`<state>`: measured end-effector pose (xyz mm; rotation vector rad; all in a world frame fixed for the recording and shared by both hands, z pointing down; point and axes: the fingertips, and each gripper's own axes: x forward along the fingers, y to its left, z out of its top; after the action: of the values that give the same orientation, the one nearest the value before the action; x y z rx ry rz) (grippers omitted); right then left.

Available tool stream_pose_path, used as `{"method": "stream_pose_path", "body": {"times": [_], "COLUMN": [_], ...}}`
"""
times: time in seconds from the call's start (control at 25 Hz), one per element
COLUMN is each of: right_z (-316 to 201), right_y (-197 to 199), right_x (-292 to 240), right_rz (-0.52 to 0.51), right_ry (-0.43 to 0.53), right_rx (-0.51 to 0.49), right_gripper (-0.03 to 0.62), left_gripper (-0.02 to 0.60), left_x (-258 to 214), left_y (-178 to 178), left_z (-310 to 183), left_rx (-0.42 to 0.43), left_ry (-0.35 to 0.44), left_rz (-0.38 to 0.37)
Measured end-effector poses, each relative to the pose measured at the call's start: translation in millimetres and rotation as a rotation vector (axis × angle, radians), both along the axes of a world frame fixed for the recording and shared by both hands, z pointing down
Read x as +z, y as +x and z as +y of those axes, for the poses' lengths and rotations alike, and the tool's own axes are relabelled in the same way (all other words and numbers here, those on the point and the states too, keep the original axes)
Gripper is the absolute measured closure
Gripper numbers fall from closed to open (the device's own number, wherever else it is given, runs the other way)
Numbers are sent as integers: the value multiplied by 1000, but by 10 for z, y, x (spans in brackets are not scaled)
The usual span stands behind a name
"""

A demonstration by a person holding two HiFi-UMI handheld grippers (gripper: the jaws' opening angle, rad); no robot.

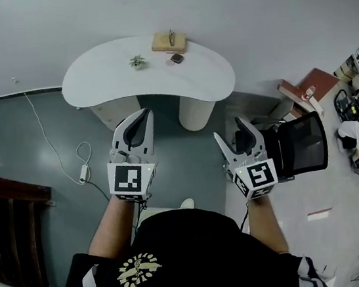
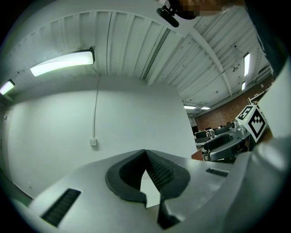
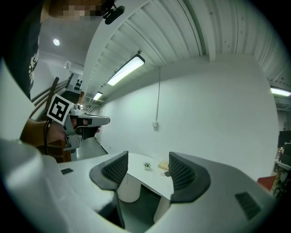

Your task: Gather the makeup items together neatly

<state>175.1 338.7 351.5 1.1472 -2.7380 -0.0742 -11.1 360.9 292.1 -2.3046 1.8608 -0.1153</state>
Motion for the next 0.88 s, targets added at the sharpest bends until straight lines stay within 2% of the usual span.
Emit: {"method": "stream_pose_path", "body": {"times": [0.52,0.88], "right_z": [-223,-370], "right_y": [42,-95], "right_x": [64,198], "right_rz": [-13,-26], "right_ry": [-23,-47], "right_rx": [-52,-70], "right_gripper": [322,322], "left_gripper": [569,569], "left_x": [75,204], "left_y": [148,67], "left_z": [-211,-378], "left_rx": [-22,-10], "left_ry": [-23,-50], "left_rz": [-11,-39]}}
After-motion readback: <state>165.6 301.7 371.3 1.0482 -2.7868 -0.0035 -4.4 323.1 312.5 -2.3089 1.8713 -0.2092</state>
